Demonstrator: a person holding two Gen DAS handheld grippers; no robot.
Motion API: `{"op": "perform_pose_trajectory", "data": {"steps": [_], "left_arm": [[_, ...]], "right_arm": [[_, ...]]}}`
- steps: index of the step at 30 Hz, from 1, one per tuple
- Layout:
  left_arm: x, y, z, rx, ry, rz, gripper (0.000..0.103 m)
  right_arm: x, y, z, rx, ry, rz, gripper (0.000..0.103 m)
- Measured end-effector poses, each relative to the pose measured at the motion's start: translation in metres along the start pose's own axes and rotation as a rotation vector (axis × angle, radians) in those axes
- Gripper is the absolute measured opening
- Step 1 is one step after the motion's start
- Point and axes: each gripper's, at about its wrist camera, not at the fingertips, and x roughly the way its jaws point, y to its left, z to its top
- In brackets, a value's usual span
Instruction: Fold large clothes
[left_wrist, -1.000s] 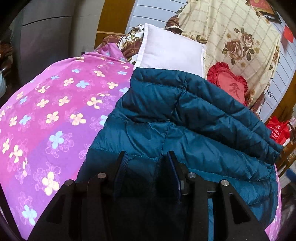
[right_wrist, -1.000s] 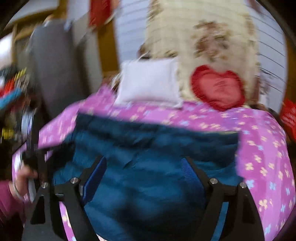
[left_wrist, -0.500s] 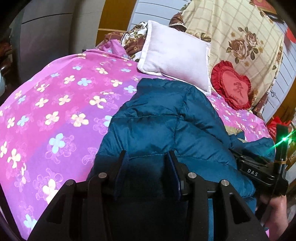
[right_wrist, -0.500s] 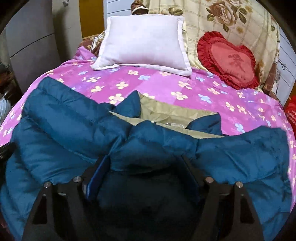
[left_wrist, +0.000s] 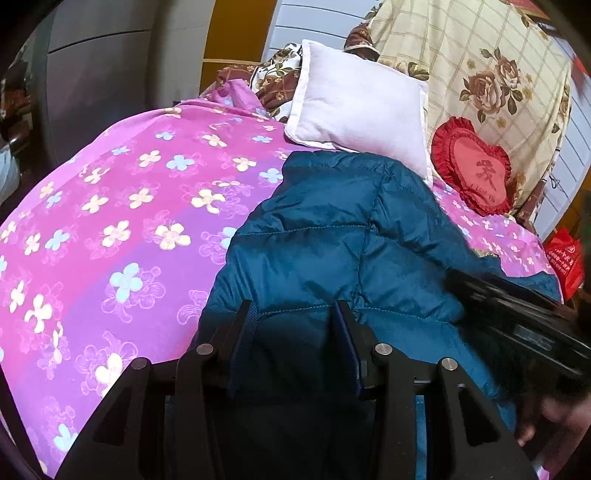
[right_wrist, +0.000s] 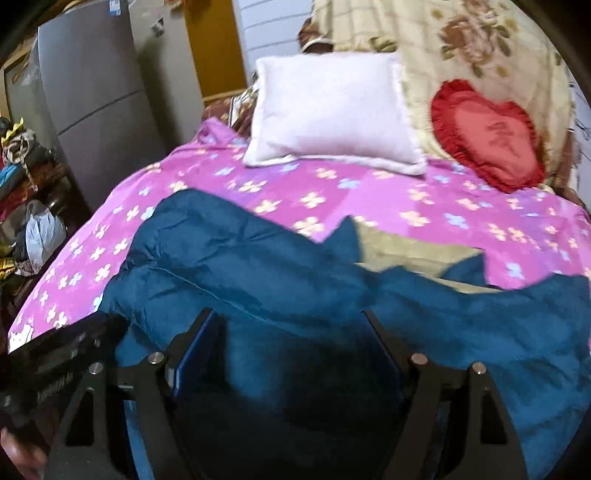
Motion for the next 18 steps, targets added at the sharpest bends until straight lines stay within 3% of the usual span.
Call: {"op": "perform_pose_trajectory", "data": {"steps": [7,13,15,16,18], "left_arm": [[0.004,-0.001,0.001,0.015,0.003,-0.001,0.024],[0.005,0.000,-0.001,0.014,0.007,0.000,0.024],[0.006,-0.001,-0.001,0.014,0.008,0.003,0.024],[0.006,-0.001,-0.002,0.015,0.007,0.005,0.024],[0.006,-0.001,-0.002,0.021,0.004,0.011,0.024]], "right_arm": [[0.044,-0.009,0.006,0.050,0.040,-0.068,0.077],[0.010,-0.027,0.000,0.043,0.017,-0.038,0.078],[-0.015,-0.042,-0.006,0.002,0.001,-0.095,0.078],[-0.025,-0.054,-0.011,-0.026,-0.003,-0.178,0.079],[-0.040,-0.075,-0.018,-0.049,-0.005,-0.251,0.079]]}}
